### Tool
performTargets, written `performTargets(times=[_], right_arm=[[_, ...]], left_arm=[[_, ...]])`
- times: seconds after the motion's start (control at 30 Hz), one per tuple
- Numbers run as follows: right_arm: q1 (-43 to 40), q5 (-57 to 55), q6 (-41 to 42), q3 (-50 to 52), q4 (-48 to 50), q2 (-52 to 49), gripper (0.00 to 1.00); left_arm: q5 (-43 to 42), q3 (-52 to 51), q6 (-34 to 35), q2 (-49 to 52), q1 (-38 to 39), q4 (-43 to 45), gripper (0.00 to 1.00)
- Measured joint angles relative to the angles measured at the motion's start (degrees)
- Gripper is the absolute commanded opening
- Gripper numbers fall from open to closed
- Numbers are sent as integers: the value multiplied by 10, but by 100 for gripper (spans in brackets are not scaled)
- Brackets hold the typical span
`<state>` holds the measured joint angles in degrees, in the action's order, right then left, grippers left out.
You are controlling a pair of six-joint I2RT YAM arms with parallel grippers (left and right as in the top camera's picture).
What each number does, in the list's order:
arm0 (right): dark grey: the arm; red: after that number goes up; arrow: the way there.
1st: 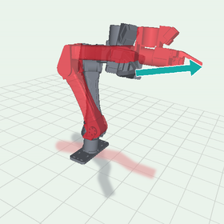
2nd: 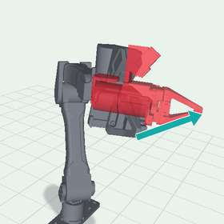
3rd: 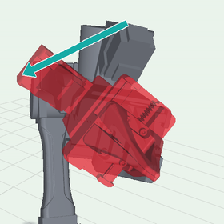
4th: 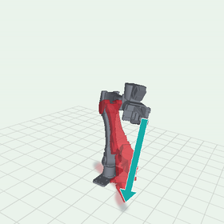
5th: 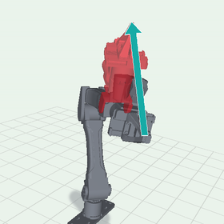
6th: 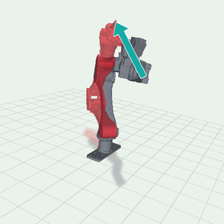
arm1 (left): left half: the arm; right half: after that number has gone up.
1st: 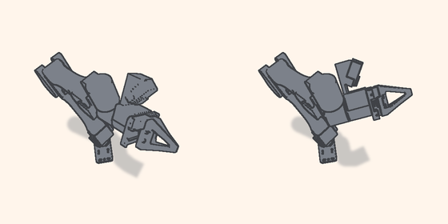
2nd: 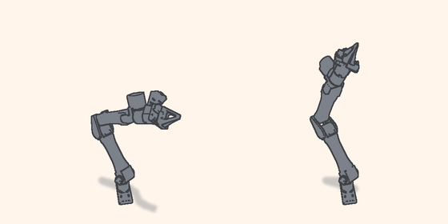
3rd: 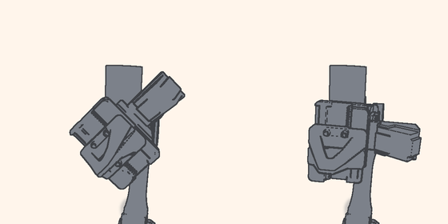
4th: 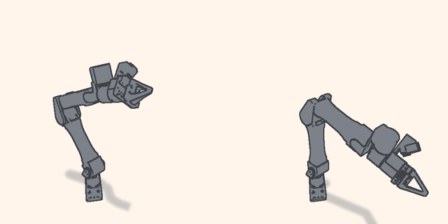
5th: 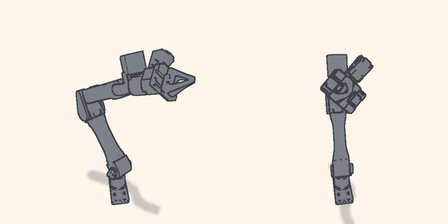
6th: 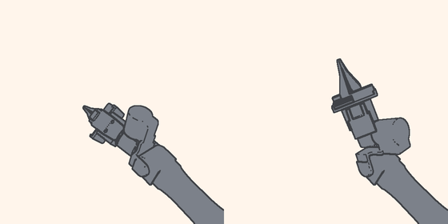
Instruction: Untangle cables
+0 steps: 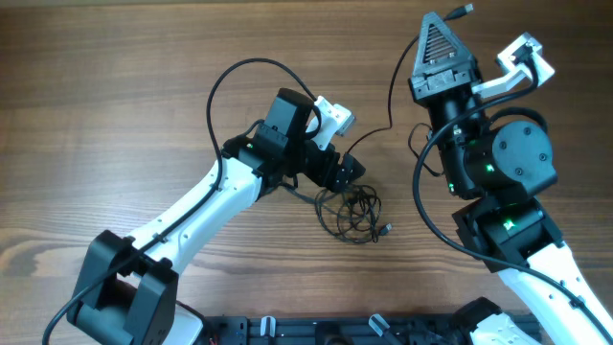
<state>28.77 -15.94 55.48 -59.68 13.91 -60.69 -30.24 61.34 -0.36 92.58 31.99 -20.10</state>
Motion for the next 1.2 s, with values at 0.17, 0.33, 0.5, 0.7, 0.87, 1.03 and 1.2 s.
performTargets(times=[0.17, 0.33, 0.5, 0.7, 0.87, 1.03, 1.2], right_arm=[[0, 1, 9, 0, 1, 0, 5], [0, 1, 16, 0, 7, 0, 4], [0, 1, 17, 0, 7, 0, 4], [0, -74, 9, -3, -155, 3, 7], [-2, -143, 3, -1, -278, 3, 68], [-2, -180, 3, -1, -370, 6, 93], [-2, -125, 4, -1, -384, 6, 100]], left_arm=[[0, 0, 0, 1, 0, 0, 80], [0, 0, 1, 1, 0, 0, 42], [0, 0, -1, 1, 0, 0, 4], [-1, 3, 48, -7, 0, 35, 4], [-18, 54, 84, -111, 0, 101, 4], [-24, 89, 117, -217, 0, 195, 4], [-24, 97, 156, -246, 0, 270, 4]])
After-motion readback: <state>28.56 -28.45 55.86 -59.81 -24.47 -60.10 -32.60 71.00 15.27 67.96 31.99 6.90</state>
